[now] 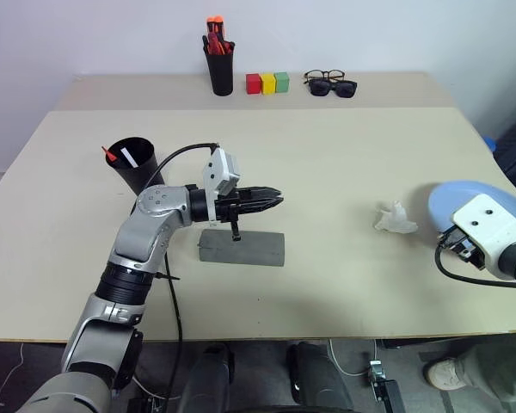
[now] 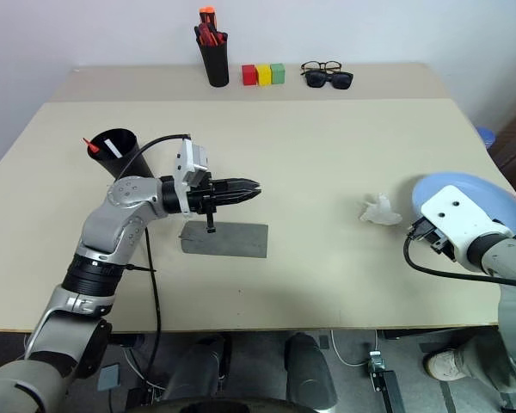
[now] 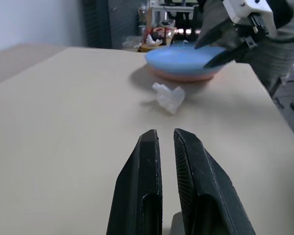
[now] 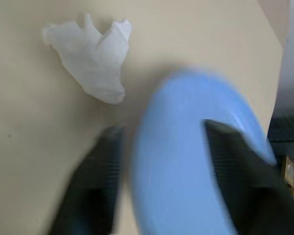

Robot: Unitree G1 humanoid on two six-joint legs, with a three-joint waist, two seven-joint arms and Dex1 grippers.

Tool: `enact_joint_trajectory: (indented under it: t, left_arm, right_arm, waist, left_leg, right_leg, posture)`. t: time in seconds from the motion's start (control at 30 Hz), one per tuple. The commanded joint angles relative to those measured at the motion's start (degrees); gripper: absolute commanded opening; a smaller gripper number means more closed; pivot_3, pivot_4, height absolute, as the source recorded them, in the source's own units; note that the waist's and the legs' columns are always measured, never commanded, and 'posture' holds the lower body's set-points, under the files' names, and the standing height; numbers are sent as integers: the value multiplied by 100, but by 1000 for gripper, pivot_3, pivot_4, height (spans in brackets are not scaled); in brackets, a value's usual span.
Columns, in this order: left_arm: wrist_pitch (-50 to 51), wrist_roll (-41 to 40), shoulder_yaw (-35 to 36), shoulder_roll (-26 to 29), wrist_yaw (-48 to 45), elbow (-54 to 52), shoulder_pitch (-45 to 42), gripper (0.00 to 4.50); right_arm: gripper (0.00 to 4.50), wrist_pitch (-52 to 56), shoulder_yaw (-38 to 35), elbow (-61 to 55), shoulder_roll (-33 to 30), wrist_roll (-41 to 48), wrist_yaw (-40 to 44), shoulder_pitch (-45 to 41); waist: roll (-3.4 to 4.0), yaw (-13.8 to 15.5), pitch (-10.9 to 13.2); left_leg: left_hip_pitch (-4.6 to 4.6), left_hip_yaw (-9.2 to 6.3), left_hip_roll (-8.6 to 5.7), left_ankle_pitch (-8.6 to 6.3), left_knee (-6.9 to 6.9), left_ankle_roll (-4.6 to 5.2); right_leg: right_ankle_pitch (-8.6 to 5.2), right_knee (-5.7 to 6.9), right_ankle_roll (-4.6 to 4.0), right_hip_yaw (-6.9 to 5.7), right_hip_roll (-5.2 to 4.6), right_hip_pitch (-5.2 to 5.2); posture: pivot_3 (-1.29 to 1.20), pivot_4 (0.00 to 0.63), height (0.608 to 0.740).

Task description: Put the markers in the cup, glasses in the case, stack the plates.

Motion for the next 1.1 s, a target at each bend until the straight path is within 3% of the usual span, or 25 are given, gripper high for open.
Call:
enact_joint_trajectory:
  t: [0.03,0.17,0.27,0.4,0.53,0.7,0.93,1.07,1.1]
  left_arm:
    - [30,-69,160,124,126,-363,140,474]
    - [88,-119,189,211,207,-534,263,474]
    - [260,-170,273,326,395,-854,460,474]
    - [386,-205,298,351,492,-1035,540,474]
    - [441,-238,297,369,552,-1063,551,474]
    - [459,-263,289,374,557,-1025,557,474]
    - [502,-253,543,537,702,-921,683,474]
    - [615,-307,833,773,865,-1086,1012,474]
    - [597,-301,913,838,912,-1162,1149,474]
  right_arm:
    - [3995,-318,483,-41,226,188,-80,-337]
    - [3995,-407,837,107,391,222,-178,-590]
    - [3995,-696,1511,1293,798,-48,-637,-1189]
    - [3995,-863,1709,2246,1044,-177,-977,-1597]
    - [2805,-701,1621,2236,1082,-62,-1002,-1623]
    - [110,-435,1420,1694,886,-117,-1035,-1483]
    - [43,277,597,655,249,-260,-1016,-1171]
    - [43,457,184,943,-314,-640,-1132,-682]
    - [301,419,162,1147,-383,-695,-1175,-598]
  waist:
    - [0,9,0]
    - [0,67,1]
    - [-5,48,1]
    - [-1,52,0]
    - [-2,69,1]
    - [-1,64,1]
    - [3,51,2]
    - [3,66,1]
    - [3,64,1]
  left_leg:
    - [0,0,0,0,1,0]
    - [-5,-3,-2,0,0,0]
    - [-6,-4,-5,0,3,0]
    - [-4,-4,-4,0,1,-1]
    - [-3,-4,-5,0,1,-1]
    - [-4,-5,-5,0,1,-1]
    - [-4,-4,-4,0,-1,0]
    - [-4,-4,-4,0,-1,0]
    - [-4,-4,-4,0,-2,0]
  right_leg:
    - [0,-1,0,0,-1,1]
    - [0,-4,1,-1,-2,2]
    - [0,-12,2,-2,-6,7]
    - [0,-8,0,-2,-5,4]
    - [0,-10,1,-2,-5,7]
    - [0,-8,1,-3,-4,5]
    - [0,-5,1,-2,-3,2]
    - [0,-9,1,-2,-4,4]
    - [0,-10,1,-2,-5,4]
  posture:
    - [0,150,740]
    - [0,150,740]
    - [0,150,740]
    - [0,150,740]
    - [0,150,740]
    - [0,150,740]
    - [0,150,740]
    - [0,150,740]
    - [0,150,740]
